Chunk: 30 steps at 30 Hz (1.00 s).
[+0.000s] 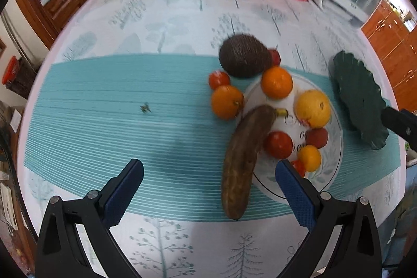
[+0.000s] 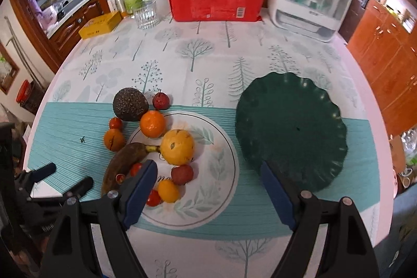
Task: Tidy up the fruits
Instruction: 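Grasp the brown banana with the left tool while the right tool grasps the large yellow citrus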
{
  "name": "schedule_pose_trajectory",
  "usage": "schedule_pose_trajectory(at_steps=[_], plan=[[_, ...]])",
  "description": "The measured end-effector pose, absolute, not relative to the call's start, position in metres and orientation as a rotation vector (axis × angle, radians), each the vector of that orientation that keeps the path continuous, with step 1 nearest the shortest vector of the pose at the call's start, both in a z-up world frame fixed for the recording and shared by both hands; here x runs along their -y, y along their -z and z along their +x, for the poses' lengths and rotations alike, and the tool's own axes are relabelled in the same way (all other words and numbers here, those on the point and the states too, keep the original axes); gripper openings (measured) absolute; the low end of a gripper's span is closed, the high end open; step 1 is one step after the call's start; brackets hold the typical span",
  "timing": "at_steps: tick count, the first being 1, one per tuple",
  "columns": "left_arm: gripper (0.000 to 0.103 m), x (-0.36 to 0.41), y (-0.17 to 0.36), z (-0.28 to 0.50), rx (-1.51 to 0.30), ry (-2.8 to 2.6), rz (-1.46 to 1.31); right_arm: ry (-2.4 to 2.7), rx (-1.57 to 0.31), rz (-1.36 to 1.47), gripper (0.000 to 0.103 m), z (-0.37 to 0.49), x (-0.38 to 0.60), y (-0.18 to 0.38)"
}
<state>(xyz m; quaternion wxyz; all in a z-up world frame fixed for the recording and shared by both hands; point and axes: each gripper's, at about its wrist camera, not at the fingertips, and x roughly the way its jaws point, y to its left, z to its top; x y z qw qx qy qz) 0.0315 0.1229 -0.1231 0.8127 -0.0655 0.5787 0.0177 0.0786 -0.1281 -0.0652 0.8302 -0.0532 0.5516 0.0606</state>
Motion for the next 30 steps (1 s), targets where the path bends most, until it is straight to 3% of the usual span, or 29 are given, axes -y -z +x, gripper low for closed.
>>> schedule_pose_trajectory(at_steps=[10,18,30], plan=[[0.089,-0.110,0.160,0.051,-1.312,-0.039,-0.191,-0.232,-1.260,-0.094,0.080,0.112,0.118,0.107],[0.054,-0.094,0.177,0.061,-1.360,-0.012,-0.188,-0.274,-1.313,-0.103,0.071,0.127,0.114,0.131],[0.047,-0.072,0.181,0.074,-1.338,-0.039,-0.102,-0.345,-1.364,-0.065,0.070,0.139,0.108,0.154]])
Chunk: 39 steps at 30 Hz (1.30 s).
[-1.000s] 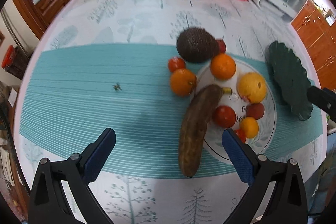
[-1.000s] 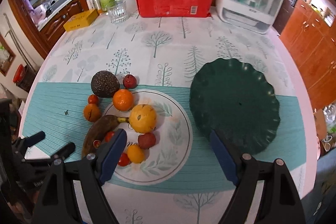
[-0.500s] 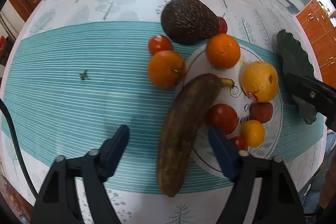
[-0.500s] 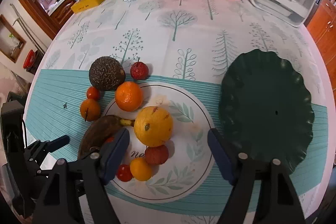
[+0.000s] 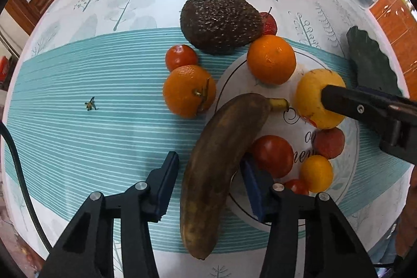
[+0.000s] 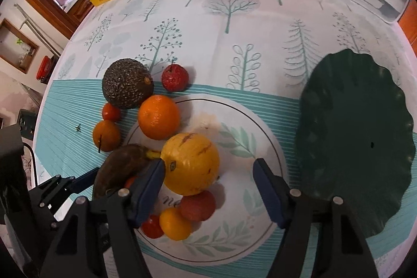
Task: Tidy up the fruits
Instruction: 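Grasp the brown banana with the left tool while the right tool grasps the large yellow citrus, then carry the banana with the left tool while the right tool carries the yellow citrus onto the green plate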
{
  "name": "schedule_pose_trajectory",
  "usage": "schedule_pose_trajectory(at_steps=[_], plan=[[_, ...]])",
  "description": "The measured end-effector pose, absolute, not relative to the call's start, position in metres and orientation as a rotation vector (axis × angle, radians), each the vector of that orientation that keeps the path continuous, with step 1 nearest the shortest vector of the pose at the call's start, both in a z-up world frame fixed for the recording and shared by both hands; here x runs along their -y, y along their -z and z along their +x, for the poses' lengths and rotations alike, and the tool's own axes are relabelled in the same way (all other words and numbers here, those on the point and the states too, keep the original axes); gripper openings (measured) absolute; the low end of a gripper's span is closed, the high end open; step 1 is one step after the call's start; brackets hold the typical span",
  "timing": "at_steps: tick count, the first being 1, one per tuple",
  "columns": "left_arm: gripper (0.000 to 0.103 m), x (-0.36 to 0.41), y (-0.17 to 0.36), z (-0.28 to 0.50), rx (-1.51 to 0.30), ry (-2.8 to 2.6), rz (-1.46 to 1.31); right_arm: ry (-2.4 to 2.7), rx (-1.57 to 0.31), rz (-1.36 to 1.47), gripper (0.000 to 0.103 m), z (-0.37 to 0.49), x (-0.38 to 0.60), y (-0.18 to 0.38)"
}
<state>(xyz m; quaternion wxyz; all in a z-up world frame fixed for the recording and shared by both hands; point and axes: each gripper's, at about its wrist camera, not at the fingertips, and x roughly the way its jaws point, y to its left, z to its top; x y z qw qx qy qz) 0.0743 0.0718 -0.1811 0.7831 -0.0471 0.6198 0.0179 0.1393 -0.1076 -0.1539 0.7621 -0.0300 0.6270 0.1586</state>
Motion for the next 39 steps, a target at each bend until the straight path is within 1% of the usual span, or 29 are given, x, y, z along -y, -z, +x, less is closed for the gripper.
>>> schedule_pose_trajectory(at_steps=[2,4,7,8,12,17,25,32,39], plan=[[0.046,-0.067,0.182,0.075,-1.336,-0.048,-0.072,-0.357,-1.371,-0.063,0.070,0.140,0.104,0.156],[0.042,-0.063,0.182,0.075,-1.321,-0.040,-0.063,-0.384,-1.377,-0.060,0.067,0.141,0.099,0.159],[0.041,-0.062,0.182,0.076,-1.308,-0.038,-0.071,-0.426,-1.400,-0.041,0.057,0.141,0.093,0.163],[0.040,-0.061,0.182,0.075,-1.301,-0.035,-0.073,-0.440,-1.410,-0.031,0.051,0.141,0.091,0.164],[0.036,-0.063,0.181,0.068,-1.295,-0.041,-0.080,-0.440,-1.401,-0.043,0.050,0.138,0.087,0.164],[0.035,-0.079,0.175,0.057,-1.297,-0.044,-0.150,-0.416,-1.389,-0.017,0.049,0.136,0.095,0.159],[0.034,-0.084,0.142,0.044,-1.244,-0.044,-0.151,-0.392,-1.313,0.000,0.049,0.119,0.110,0.124],[0.034,-0.066,0.106,0.050,-1.189,0.016,-0.121,-0.363,-1.238,0.004,0.049,0.099,0.122,0.092],[0.035,-0.022,0.076,0.067,-1.146,0.115,-0.076,-0.289,-1.154,-0.014,0.049,0.087,0.154,0.064]])
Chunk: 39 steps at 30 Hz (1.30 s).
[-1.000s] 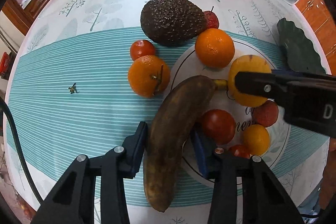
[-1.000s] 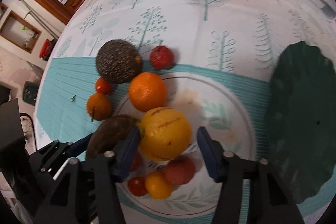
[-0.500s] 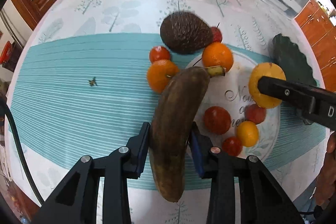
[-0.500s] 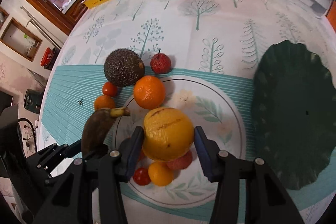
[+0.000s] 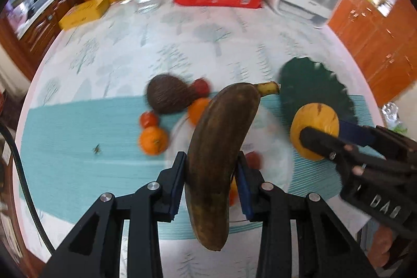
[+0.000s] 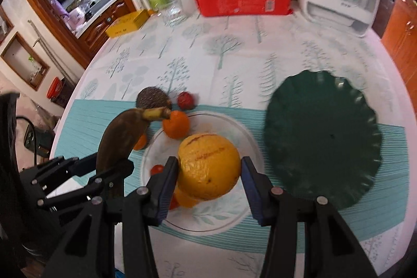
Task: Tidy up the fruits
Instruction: 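Carry the banana with the left tool while the right tool carries the yellow citrus onto the green plate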
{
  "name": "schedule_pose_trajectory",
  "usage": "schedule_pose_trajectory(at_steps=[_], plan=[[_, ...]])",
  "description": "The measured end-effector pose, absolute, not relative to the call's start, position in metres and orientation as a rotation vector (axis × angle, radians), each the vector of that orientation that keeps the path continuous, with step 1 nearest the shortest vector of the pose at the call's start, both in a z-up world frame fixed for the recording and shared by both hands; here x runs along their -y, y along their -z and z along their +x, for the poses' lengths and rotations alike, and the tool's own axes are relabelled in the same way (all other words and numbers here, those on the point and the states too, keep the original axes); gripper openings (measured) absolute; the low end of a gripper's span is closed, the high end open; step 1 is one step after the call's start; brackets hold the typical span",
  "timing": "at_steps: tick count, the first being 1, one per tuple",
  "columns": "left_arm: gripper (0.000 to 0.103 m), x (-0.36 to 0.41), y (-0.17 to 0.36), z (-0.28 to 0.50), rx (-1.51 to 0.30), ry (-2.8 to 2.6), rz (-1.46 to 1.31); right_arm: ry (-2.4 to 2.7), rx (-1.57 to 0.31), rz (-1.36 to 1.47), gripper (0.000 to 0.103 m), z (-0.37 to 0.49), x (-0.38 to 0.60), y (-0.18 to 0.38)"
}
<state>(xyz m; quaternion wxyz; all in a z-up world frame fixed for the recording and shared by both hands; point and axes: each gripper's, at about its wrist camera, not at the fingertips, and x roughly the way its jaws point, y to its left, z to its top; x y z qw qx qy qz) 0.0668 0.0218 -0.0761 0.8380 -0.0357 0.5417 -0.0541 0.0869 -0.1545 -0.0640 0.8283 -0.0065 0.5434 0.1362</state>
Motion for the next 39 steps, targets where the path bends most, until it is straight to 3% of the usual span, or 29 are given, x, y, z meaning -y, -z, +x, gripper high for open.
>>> schedule_pose_trajectory(at_steps=[10,19,28,39], plan=[[0.035,0.071,0.056,0.112,-1.105,0.227,0.023,-0.116,-1.129,0.033,0.049,0.092,0.238,0.066],[0.035,0.146,0.083,0.161,-1.133,0.238,0.080,-0.021,-1.153,0.075,0.049,0.112,0.305,0.089],[0.035,0.176,0.132,0.181,-1.231,0.185,0.111,-0.039,-1.207,0.074,0.049,0.133,0.329,0.122],[0.035,0.182,0.149,0.188,-1.265,0.127,0.120,-0.055,-1.232,0.040,0.049,0.150,0.337,0.143]])
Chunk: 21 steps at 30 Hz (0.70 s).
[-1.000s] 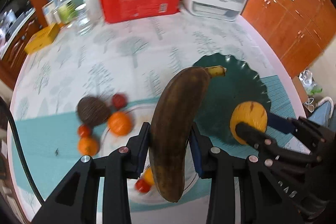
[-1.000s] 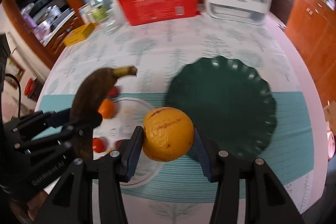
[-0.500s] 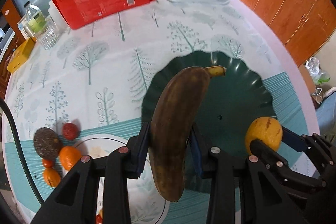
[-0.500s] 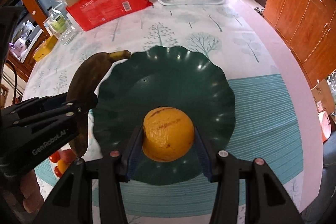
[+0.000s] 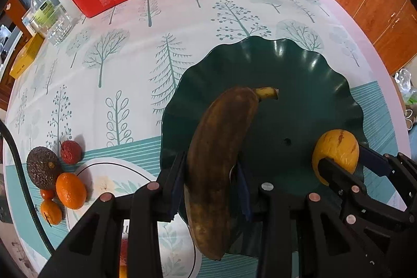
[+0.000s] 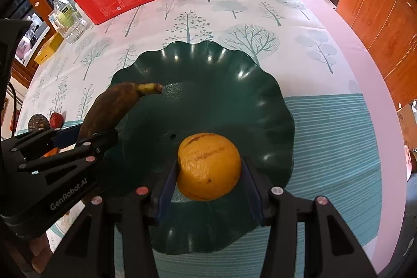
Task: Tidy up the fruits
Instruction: 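Carry the banana with the left tool while the right tool carries the yellow citrus onto the green plate, then open the left tool releasing the banana while the right tool releases the yellow citrus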
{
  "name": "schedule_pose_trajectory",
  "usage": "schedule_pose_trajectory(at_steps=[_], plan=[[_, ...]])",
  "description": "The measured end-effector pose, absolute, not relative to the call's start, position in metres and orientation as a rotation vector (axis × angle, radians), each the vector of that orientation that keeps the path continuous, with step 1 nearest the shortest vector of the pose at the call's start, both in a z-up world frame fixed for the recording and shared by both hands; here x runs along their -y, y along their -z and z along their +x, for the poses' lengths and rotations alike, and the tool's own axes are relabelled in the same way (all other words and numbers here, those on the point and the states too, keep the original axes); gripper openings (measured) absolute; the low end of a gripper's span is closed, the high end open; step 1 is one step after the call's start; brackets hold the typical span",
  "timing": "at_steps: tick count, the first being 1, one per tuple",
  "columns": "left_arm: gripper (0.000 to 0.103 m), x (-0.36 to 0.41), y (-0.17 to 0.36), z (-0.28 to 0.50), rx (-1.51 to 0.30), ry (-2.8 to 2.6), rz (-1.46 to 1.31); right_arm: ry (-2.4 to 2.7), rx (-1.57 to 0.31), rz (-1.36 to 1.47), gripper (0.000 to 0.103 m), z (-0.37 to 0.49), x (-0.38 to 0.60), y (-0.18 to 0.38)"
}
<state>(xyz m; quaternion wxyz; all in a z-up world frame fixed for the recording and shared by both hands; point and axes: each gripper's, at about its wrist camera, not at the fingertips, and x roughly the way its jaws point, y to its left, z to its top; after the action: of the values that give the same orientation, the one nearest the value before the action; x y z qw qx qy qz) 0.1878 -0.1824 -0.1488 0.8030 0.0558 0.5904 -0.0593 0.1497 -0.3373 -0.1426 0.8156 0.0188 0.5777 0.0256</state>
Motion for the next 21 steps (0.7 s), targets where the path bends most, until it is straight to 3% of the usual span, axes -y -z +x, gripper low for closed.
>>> schedule_pose_trajectory(at_steps=[14,16,18,21], plan=[[0.038,0.196,0.161,0.194,-1.306,0.114,0.078,-0.044,-1.201,0.012,0.051,0.151,0.337,0.142],[0.047,0.193,0.159,0.193,-1.293,0.111,0.068,-0.048,-1.192,0.016,0.051,0.150,0.338,0.141],[0.075,0.189,0.156,0.193,-1.279,0.092,0.070,-0.038,-1.182,0.032,0.051,0.150,0.341,0.139],[0.091,0.178,0.152,0.193,-1.267,0.075,0.037,-0.031,-1.188,0.049,0.052,0.149,0.344,0.139]])
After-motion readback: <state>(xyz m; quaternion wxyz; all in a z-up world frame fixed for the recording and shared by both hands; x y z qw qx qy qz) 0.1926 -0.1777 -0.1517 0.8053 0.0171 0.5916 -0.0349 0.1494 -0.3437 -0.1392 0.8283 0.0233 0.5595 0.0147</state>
